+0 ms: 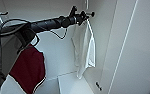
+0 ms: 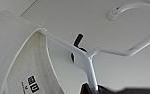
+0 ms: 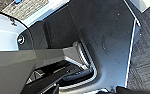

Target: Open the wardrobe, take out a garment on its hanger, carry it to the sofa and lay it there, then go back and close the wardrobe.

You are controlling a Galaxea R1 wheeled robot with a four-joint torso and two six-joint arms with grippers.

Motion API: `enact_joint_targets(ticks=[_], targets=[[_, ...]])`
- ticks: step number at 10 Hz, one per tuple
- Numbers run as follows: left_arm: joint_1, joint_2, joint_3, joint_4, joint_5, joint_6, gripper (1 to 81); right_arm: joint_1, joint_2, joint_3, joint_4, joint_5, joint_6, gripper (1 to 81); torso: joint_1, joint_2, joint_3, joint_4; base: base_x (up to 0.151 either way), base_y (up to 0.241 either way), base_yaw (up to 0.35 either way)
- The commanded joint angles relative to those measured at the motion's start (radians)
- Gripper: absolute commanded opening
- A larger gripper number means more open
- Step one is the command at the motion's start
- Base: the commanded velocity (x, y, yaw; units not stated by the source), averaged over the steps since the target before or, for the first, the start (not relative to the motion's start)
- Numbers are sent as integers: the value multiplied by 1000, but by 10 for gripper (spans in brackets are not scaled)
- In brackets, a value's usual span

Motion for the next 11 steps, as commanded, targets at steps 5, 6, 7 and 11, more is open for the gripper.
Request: enact_joint_targets(ticks=[5,6,7,11], targets=[[-202,-155,157,78,22,23,10,33,9,8,-13,-53,-9,811,0,0,0,193,0,0,0],[-198,-159,169,78,27,26,10,33,9,8,-11,-53,-8,811,0,0,0,130,0,0,0],[-189,-162,183,78,34,29,10,34,9,8,-9,-53,-8,811,0,0,0,164,0,0,0],[-130,-213,287,113,66,32,10,31,9,8,-10,-52,-9,811,0,0,0,195,0,0,0]])
